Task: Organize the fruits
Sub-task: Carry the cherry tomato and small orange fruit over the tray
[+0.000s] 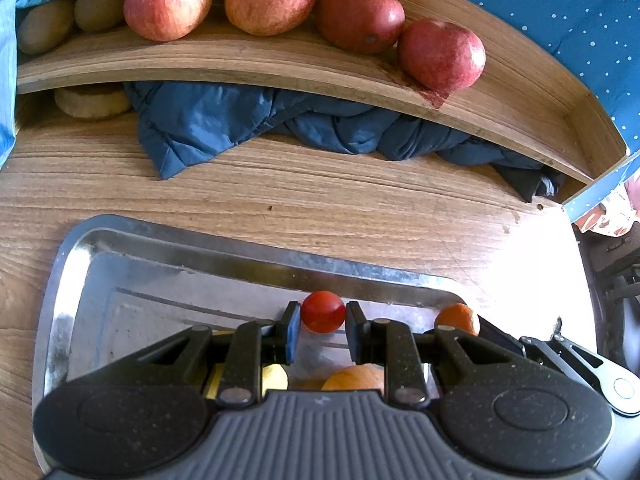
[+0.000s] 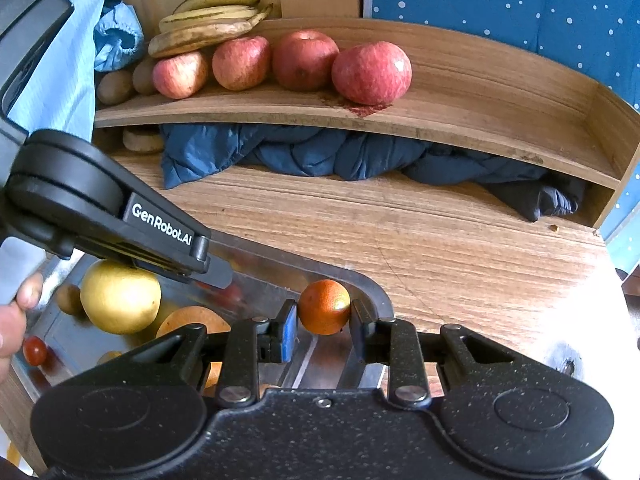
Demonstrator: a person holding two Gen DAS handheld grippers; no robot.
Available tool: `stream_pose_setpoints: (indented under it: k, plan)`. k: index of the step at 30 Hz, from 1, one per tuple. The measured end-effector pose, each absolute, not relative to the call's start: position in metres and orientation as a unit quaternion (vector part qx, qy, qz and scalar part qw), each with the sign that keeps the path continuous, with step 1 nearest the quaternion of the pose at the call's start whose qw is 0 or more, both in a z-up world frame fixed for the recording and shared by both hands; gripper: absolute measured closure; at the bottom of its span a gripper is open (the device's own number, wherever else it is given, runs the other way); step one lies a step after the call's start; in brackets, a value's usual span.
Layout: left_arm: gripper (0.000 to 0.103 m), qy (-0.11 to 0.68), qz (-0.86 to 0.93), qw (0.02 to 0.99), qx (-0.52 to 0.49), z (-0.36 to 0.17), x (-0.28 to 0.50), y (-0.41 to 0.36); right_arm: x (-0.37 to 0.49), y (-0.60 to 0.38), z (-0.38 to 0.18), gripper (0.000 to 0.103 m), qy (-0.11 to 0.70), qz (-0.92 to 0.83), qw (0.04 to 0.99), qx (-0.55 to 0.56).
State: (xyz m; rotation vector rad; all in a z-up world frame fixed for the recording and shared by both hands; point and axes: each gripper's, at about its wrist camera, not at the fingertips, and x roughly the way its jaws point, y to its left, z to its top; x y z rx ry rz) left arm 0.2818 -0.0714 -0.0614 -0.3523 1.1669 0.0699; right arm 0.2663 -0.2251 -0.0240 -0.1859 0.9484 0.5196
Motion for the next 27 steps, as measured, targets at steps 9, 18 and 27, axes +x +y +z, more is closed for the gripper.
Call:
stream_pose_setpoints:
  k: [9,18,27]
  plan:
    - [0.077,0.546,0.039,0.820,-0.165,-0.060,0.283,-0.064,0.269,-0.221,-0.026,0.074,0.453,0.253,0.850,-0.090]
    - [0.077,0.543,0.054,0.821,-0.168,-0.061,0.284,-0.054,0.271,-0.209,-0.028,0.074,0.453,0.268,0.845,-0.091]
    - [0.077,0.541,0.068,0.821,-0.170,-0.061,0.283,-0.046,0.274,-0.200,-0.031,0.074,0.453,0.281,0.841,-0.090]
